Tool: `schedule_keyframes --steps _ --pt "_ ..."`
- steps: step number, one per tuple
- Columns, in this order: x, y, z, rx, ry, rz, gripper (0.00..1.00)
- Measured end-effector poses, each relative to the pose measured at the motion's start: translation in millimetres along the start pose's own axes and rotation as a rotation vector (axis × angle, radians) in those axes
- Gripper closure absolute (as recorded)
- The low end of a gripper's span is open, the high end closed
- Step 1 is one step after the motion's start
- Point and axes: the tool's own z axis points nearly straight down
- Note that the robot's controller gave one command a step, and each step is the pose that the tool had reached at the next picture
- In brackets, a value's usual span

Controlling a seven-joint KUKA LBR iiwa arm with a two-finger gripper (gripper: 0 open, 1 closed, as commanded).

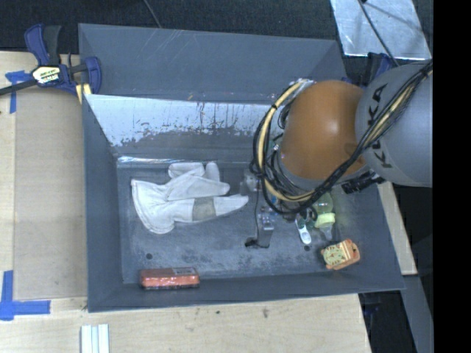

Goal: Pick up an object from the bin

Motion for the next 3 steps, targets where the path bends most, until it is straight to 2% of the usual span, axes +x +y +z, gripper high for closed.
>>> schedule_keyframes --steps 1,2,3 --pt "-1.8 -0.2 -4.5 0.0 -0.008 0.001 0.0" --pt "-41.0 13.9 41.6 -0.002 -0.014 0.133 0.0" --pt "-63.2 12.9 37.8 -0.001 -0.005 0.174 0.0"
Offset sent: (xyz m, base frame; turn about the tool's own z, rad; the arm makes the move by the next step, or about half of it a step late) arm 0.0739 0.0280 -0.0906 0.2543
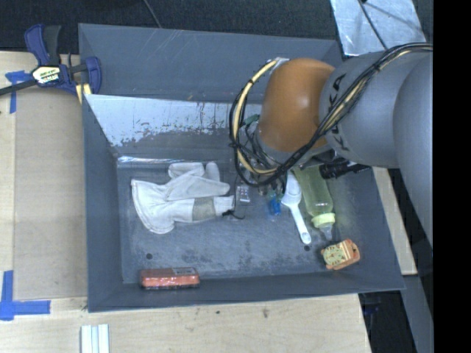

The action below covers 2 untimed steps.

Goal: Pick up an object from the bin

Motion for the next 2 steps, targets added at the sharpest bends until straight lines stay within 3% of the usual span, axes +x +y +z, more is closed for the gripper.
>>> schedule_keyframes --steps 1,2 --pt "-17.2 5.4 -0.2 -0.001 -0.008 -0.175 0.0" --pt "-12.9 10.5 34.3 -0.001 -0.003 0.078 0.0"
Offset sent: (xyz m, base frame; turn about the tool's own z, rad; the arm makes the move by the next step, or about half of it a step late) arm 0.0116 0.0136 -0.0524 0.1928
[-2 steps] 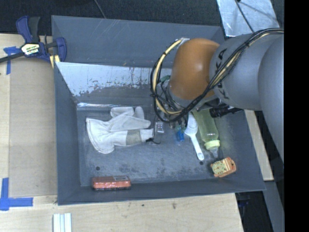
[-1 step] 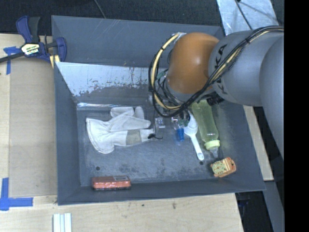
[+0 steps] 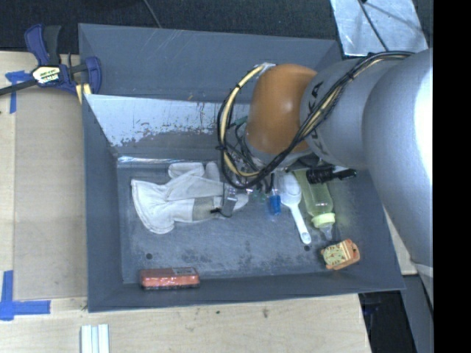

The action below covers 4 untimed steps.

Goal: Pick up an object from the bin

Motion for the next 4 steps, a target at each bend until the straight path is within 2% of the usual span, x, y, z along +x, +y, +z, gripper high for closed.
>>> schedule_keyframes --steps 1,3,4 --pt "-8.7 16.9 14.1 0.002 -0.001 -0.185 1.0" --pt "-7.7 16.4 10.9 0.002 -0.001 -0.184 1.0" --pt "-6.6 16.1 -4.4 0.002 0.004 -0.184 1.0"
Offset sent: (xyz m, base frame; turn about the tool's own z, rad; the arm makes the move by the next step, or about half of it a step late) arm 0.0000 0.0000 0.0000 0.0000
